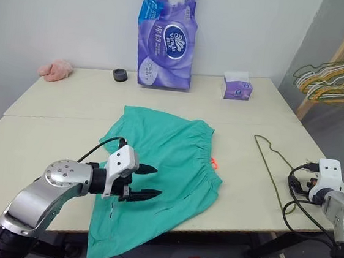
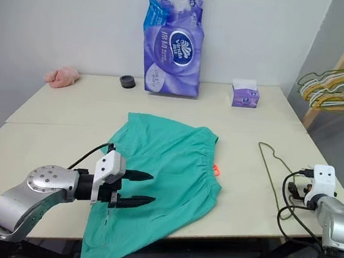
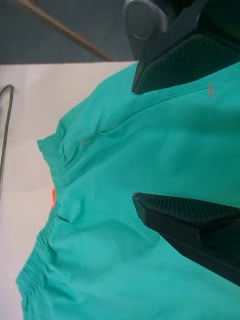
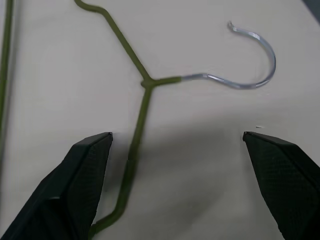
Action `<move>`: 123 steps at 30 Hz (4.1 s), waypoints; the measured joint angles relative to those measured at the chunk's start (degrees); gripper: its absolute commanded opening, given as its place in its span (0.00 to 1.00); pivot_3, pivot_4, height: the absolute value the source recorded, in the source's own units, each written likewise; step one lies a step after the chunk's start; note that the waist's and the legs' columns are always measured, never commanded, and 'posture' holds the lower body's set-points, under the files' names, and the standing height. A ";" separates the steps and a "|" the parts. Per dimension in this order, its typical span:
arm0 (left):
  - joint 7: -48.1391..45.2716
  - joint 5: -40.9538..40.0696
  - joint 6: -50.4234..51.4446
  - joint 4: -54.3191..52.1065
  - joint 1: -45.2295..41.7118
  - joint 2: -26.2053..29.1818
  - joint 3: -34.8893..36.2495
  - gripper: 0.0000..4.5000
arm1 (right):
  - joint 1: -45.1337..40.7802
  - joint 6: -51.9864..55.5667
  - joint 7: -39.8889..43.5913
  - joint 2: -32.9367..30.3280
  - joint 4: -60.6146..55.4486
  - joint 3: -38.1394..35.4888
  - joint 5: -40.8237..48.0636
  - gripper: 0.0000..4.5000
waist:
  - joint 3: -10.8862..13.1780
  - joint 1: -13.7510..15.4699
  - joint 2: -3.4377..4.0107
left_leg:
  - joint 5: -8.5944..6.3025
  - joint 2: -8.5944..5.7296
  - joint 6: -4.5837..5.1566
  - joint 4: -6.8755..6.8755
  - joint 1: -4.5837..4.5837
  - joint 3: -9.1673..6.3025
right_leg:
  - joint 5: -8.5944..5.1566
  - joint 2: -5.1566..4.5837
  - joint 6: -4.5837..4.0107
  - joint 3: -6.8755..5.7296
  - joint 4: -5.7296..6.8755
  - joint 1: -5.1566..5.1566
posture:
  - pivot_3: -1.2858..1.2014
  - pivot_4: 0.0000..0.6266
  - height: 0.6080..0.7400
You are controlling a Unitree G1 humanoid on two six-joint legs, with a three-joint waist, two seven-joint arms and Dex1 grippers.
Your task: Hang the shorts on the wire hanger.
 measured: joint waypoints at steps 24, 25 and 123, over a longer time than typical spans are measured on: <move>5.18 3.24 -3.40 6.70 -4.12 -5.89 0.60 0.85 | -6.73 -6.17 1.64 0.07 11.11 4.87 -2.90 0.00 | -0.84 -0.91 -0.84 | -0.01 0.01 -0.02 0.03 0.01 -0.16 | 0.00 0.02 0.00 -0.09 -0.02 0.07 | 0.48 0.01 1.00; 6.45 3.90 -4.00 8.71 -4.79 -6.29 1.38 0.92 | -6.57 -7.20 3.43 0.09 9.83 5.23 -2.29 0.00 | -0.78 -0.97 -0.65 | -0.01 0.01 -0.02 0.03 0.01 -0.16 | 0.00 0.02 0.00 -0.08 -0.02 0.05 | 0.48 0.01 1.00; -9.50 17.27 -9.92 16.31 -14.35 -2.15 -9.68 0.00 | -15.46 -19.13 47.65 -13.46 -26.35 42.83 -12.45 0.06 | -0.49 -3.07 -0.13 | -0.09 0.00 -0.15 0.07 -0.10 -0.37 | -0.02 -0.03 -0.01 -0.13 -0.01 -0.09 | 0.45 0.00 1.00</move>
